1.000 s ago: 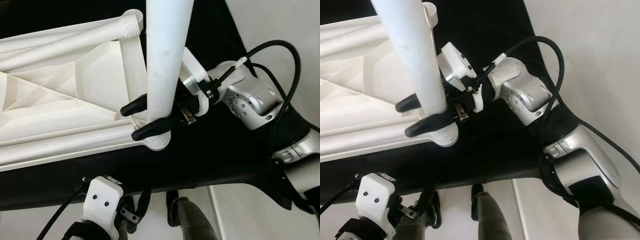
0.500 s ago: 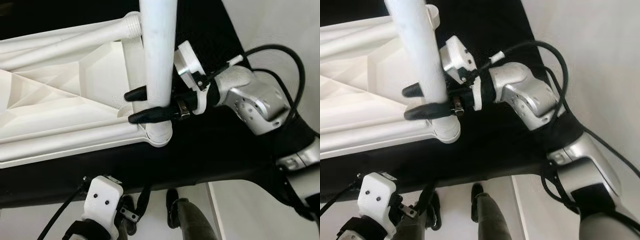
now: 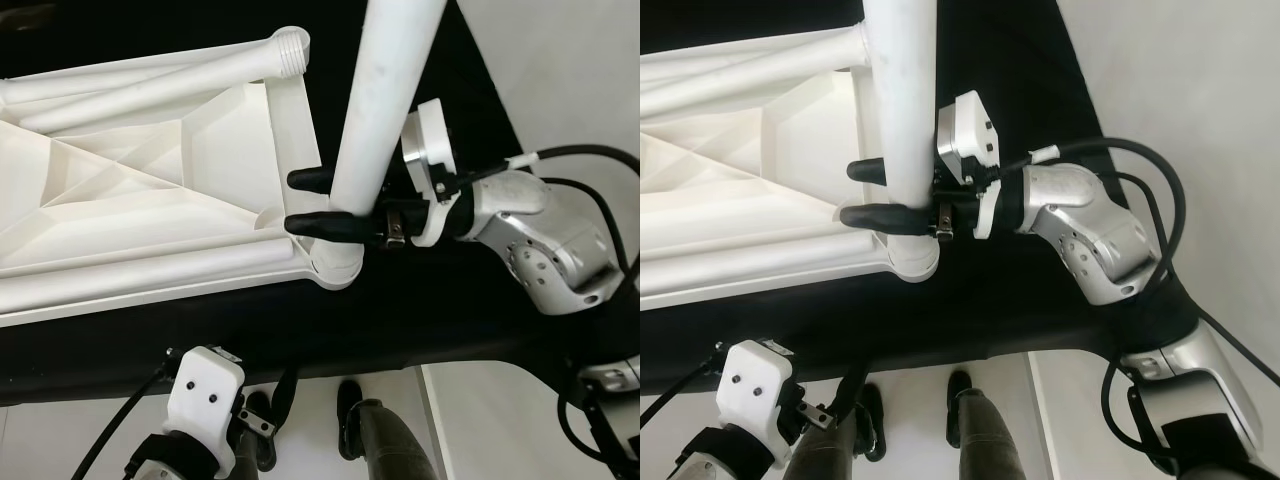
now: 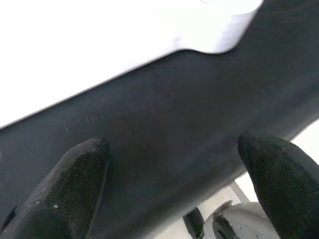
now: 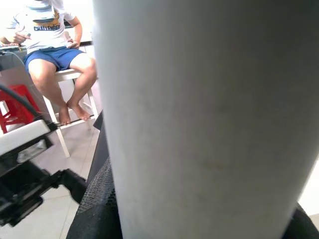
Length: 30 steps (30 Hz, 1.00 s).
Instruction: Building children table
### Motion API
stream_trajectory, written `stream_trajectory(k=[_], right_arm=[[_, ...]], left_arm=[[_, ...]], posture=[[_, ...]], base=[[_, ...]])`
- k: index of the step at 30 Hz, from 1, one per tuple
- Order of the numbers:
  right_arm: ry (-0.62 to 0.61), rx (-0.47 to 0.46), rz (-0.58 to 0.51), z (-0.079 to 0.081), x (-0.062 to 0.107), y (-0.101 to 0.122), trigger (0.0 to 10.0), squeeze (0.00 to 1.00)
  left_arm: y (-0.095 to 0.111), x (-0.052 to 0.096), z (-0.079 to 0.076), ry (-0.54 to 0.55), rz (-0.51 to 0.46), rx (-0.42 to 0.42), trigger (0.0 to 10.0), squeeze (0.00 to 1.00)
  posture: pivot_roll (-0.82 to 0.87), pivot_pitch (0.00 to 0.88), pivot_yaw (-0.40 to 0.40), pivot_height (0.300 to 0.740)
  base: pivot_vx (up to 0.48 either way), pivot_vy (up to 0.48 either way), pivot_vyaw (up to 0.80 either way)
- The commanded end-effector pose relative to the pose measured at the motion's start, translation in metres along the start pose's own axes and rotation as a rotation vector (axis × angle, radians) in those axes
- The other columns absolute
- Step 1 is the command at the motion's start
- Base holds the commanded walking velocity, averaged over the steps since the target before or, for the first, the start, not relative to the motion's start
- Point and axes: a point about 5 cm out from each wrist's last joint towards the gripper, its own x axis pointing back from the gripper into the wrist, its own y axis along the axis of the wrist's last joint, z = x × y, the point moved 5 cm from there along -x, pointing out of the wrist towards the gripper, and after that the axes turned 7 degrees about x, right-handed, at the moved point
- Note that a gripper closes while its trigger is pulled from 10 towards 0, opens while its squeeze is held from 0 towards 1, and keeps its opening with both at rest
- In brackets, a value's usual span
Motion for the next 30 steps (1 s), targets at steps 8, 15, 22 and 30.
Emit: stream_trajectory(k=[8, 15, 22, 30], right_arm=[[-0.074, -0.068, 0.193, 0.006, 0.001, -0.047, 10.0, 0.0], [-0.045, -0.047, 0.157, 0.027, 0.002, -0.044, 10.0, 0.0], [0.032, -0.025, 0.18, 0.039, 0.005, -0.048, 10.0, 0.0], [-0.008, -0.014, 0.261, 0.032, 0.003, -0.058, 10.0, 0.0]], left_arm=[[-0.007, 0.0, 0.001, -0.001, 0.022, 0.012, 10.0, 0.0], [-0.006, -0.001, 0.002, 0.001, 0.017, 0.01, 10.0, 0.0], [-0.007, -0.002, 0.003, -0.004, 0.018, 0.008, 10.0, 0.0], [-0.007, -0.002, 0.004, 0.0, 0.016, 0.004, 10.0, 0.0]], posture=[[0.01, 0.425, 0.004, 0.74], [0.01, 0.424, 0.009, 0.74], [0.01, 0.419, 0.014, 0.74], [0.01, 0.417, 0.012, 0.74]], base=[[0.0, 0.0, 0.0], [0.0, 0.0, 0.0], [0.0, 0.0, 0.0], [0.0, 0.0, 0.0]])
